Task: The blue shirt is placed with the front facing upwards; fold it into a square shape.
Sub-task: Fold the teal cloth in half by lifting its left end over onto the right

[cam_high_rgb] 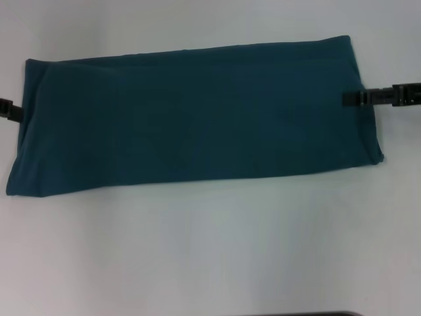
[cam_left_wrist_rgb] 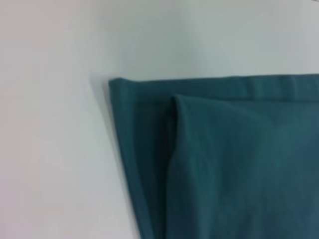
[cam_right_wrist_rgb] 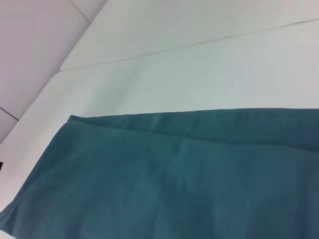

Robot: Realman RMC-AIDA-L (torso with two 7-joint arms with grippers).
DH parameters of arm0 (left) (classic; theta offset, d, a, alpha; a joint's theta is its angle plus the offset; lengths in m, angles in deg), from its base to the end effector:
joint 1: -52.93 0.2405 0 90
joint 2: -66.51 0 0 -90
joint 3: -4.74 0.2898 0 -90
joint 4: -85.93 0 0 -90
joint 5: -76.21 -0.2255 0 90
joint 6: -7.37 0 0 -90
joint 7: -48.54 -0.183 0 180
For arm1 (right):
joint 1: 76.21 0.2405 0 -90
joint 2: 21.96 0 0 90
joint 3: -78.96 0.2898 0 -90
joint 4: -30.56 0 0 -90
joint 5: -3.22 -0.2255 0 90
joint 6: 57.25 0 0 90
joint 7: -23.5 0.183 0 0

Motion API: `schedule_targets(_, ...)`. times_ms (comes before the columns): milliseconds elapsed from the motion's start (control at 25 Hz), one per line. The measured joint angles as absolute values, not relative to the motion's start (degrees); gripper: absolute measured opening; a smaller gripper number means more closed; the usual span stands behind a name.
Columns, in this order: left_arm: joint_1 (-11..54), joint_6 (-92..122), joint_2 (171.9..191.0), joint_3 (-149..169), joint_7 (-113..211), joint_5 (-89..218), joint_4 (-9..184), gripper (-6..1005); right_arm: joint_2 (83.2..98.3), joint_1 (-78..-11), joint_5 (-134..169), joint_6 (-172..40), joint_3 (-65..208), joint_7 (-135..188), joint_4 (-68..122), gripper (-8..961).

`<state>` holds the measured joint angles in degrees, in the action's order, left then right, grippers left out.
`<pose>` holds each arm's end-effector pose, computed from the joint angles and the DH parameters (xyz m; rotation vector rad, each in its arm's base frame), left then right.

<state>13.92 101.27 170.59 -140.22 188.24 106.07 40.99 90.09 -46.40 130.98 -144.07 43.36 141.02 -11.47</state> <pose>-0.3517 0.4091 0.0860 -2.1947 -1.7239 0.0719 0.3465 0.3840 0.0162 -2.3977 1.4549 0.4293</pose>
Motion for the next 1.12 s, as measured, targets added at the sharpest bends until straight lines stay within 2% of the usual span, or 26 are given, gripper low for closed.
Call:
schedule_targets(280,10.24,99.62,170.54,-139.58,191.19,100.90,42.50,896,88.50,-44.10,131.09,-144.29,43.25,141.99,-8.44,915)
schedule_targets(720,3.57,95.29,170.88,-136.33,196.50,92.18,48.53,895,88.08,-44.14,131.14,-145.33,43.09,142.24,-8.30,916)
schedule_targets(1120,2.19,89.84,171.57,-135.10,198.46,91.17,53.80,896,87.99,-44.48,131.14,-146.10,43.24,142.24,-8.29,915)
